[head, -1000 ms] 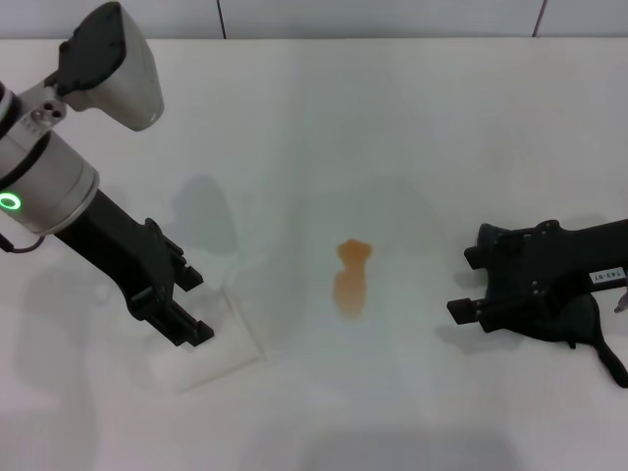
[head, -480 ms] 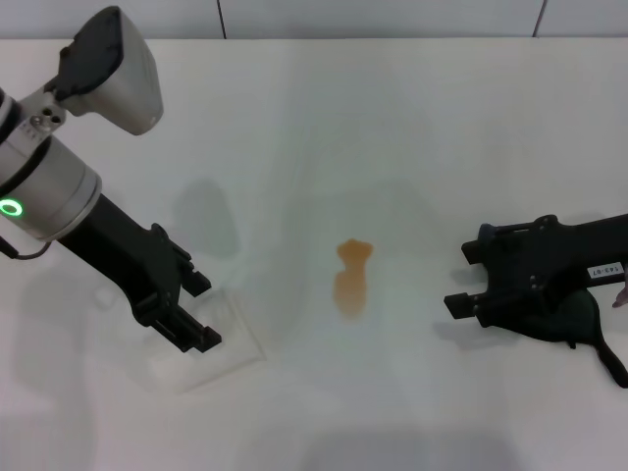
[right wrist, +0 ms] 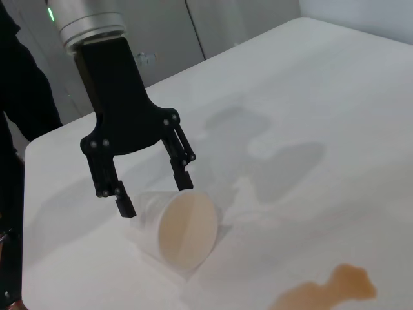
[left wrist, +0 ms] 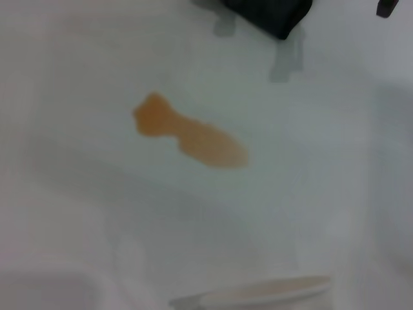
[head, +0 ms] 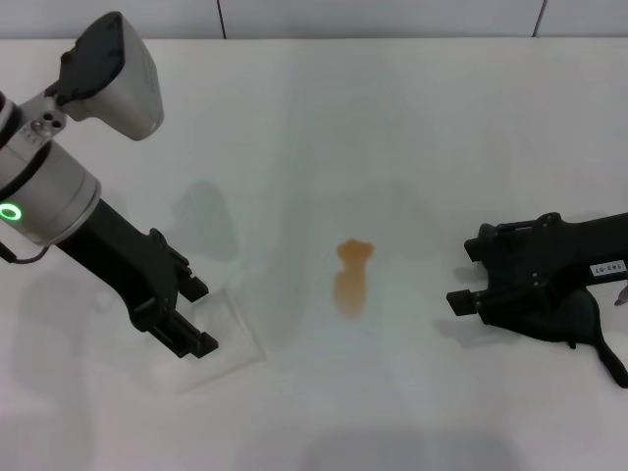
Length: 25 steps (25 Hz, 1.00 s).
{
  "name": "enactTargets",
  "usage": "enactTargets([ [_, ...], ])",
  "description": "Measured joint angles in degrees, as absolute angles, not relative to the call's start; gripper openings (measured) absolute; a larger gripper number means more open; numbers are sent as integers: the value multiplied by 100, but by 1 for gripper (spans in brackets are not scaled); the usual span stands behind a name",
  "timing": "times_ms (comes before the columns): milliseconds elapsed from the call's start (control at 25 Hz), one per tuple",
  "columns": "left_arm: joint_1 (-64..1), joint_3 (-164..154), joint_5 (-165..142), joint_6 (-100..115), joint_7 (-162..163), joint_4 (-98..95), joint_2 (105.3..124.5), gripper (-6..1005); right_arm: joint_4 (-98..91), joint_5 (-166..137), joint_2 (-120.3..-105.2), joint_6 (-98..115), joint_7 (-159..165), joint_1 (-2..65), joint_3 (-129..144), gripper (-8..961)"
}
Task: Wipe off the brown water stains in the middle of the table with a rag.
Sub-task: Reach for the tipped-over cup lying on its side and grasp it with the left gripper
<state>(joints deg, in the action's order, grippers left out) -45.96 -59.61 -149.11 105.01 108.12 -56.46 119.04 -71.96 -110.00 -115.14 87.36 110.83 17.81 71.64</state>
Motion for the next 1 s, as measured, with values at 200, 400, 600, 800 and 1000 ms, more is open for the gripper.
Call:
enactTargets([
  [200,-4620,-6018,-15018,10511,10815,-5628,11892,710,-7172,-10997,-11514,8731,11082,1794,7163,826],
  [400,-4640,-6174,-15029,10519,10819,-5610,11896,708,-7159,-10995,-11514,8727,11082,1794,7162,826],
  [600,-4657,-6220,-15032,10527,10827,-5607,11905,706,-7157,-10994,-11513,8727,11082,1785,7163,826],
  [800,-4646,-6223,-15038,10502,10831,-5607,11910,704,-7137,-10994,-11513,8727,11082,1772,7163,826],
  [1000,-4623,-6223,-15020,10476,10840,-5603,11920,702,-7135,-10994,-11514,8728,11082,1773,7163,826],
])
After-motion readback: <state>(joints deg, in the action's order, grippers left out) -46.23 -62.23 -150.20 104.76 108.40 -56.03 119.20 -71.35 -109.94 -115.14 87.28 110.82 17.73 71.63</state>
